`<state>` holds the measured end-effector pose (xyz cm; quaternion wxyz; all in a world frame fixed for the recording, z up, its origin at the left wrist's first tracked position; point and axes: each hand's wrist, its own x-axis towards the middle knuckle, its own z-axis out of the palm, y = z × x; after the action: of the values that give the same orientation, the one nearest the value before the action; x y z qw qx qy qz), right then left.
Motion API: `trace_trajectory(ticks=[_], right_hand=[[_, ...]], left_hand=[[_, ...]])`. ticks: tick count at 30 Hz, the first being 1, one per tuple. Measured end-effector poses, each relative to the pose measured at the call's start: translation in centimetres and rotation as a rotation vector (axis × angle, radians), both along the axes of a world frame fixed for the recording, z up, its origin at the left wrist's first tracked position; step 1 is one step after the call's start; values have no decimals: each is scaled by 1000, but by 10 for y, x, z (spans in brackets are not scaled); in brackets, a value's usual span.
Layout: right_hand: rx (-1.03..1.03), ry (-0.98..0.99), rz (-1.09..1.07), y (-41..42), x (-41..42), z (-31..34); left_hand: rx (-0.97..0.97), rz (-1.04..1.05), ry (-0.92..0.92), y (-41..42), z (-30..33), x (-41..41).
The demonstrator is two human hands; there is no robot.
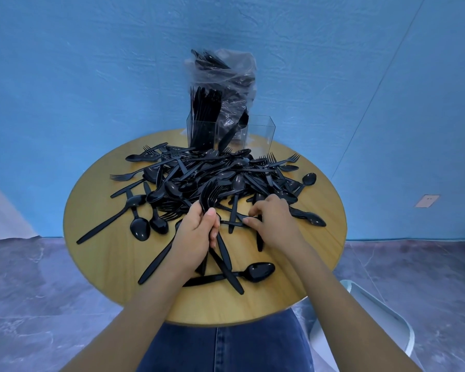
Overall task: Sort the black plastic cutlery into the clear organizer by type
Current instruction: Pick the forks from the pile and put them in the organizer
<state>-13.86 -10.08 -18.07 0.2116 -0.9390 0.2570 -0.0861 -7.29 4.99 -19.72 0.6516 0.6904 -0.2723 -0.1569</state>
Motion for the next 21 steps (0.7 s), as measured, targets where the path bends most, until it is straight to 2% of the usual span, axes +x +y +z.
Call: trace_trajectory(ticks=[9, 12, 16, 21], right_hand=[[0, 115, -57, 5, 4, 6], [26, 76, -79, 6, 6, 8], [109, -131, -192, 8, 7, 8], [200, -629, -258, 4, -1, 9]], left_hand=[[-11, -20, 11, 0, -1, 2], [-14, -17, 6, -1, 0, 1], [-19, -12, 6, 0, 0, 1], [7, 4, -1, 1, 0, 0]])
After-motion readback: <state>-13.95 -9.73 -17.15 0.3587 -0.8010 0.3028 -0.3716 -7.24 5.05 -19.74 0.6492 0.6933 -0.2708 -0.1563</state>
